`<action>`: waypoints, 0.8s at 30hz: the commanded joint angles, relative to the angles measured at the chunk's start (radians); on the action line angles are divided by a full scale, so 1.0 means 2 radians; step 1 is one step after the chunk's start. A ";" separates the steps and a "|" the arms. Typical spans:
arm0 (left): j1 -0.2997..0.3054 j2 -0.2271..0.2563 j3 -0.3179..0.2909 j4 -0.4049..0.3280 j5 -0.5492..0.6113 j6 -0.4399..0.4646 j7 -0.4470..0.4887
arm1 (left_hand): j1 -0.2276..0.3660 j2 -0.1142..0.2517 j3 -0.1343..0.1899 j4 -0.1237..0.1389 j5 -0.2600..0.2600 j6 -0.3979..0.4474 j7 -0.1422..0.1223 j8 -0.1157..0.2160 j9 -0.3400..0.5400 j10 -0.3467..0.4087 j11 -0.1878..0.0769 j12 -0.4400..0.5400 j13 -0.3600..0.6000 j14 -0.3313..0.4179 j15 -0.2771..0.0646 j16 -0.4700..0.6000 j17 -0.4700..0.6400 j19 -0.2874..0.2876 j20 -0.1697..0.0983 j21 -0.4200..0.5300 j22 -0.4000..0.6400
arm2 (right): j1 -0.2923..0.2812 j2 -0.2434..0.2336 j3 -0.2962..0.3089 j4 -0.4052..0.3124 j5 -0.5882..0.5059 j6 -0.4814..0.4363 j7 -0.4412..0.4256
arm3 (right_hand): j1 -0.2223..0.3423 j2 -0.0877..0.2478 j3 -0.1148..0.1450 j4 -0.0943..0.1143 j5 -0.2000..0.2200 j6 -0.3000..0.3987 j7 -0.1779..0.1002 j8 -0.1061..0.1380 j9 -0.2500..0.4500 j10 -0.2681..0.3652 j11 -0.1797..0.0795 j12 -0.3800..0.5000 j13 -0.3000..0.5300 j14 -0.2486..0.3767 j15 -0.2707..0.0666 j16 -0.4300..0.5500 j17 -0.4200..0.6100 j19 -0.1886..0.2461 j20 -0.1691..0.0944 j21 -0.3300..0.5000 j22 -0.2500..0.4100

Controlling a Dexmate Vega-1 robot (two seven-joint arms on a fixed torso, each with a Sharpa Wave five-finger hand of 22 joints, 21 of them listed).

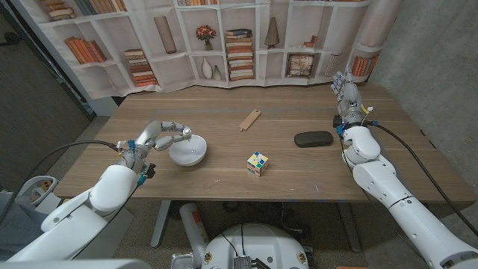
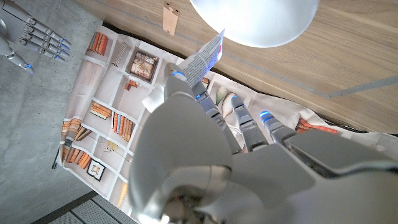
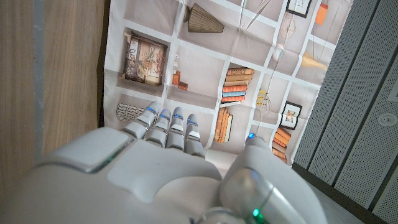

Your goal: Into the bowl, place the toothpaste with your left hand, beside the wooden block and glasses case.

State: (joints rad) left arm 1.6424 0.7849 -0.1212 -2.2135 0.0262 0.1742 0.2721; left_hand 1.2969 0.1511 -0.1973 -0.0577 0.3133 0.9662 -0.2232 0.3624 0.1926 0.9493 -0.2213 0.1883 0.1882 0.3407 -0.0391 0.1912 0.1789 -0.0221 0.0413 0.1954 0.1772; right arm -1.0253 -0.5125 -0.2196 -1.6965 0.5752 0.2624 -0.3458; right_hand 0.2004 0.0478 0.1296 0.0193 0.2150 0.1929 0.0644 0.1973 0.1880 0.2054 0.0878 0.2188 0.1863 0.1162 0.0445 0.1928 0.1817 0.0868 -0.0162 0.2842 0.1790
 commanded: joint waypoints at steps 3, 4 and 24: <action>-0.013 -0.006 0.009 0.024 -0.014 -0.019 -0.011 | 0.005 0.002 0.001 0.000 -0.004 0.003 0.001 0.001 0.002 0.002 0.000 0.000 0.001 0.006 -0.066 0.001 0.001 0.000 0.005 0.002 0.001 | 0.003 0.003 -0.003 0.002 -0.003 0.002 -0.001 | 0.003 -0.002 -0.001 -0.001 0.002 0.005 0.000 0.000 0.001 0.007 0.000 0.001 0.002 0.007 0.000 -0.001 0.001 0.006 -0.001 -0.001 0.002; -0.015 -0.006 0.012 0.025 -0.015 -0.020 -0.010 | 0.005 0.002 0.001 0.001 -0.004 0.003 0.001 0.001 0.002 0.002 0.000 0.000 0.001 0.005 -0.065 0.000 0.001 0.000 0.005 0.002 0.001 | 0.003 0.004 -0.003 0.003 -0.003 0.004 -0.001 | 0.003 -0.002 -0.001 -0.001 0.002 0.005 0.000 0.000 0.001 0.007 0.000 0.001 0.002 0.007 0.000 -0.001 0.001 0.006 -0.001 -0.001 0.002; -0.005 0.001 0.022 0.022 -0.016 -0.026 0.000 | 0.005 0.002 0.003 0.002 -0.006 0.004 0.001 0.000 0.002 0.003 0.000 0.000 0.001 0.005 -0.066 0.000 0.001 0.000 0.006 0.002 0.001 | -0.016 -0.005 0.008 -0.005 0.005 0.010 0.004 | 0.003 -0.001 -0.002 -0.002 0.002 0.006 0.001 0.000 0.001 0.008 0.001 0.001 0.002 0.007 0.000 -0.002 0.001 0.007 -0.001 -0.004 0.002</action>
State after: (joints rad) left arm 1.6150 0.7828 -0.0827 -2.1647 -0.0012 0.1342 0.2608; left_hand 1.2968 0.1510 -0.1945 -0.0548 0.3026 0.9643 -0.2215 0.3554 0.1934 0.9493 -0.2213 0.1883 0.1887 0.3406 -0.0391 0.1912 0.1789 -0.0185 0.0449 0.1954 0.1772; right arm -1.0327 -0.5096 -0.2181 -1.6838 0.5757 0.2799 -0.3386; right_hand 0.2004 0.0477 0.1255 0.0151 0.2150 0.1929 0.0644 0.1973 0.1880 0.2108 0.0933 0.2188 0.1863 0.1199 0.0446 0.1928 0.1817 0.0926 -0.0211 0.2764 0.1790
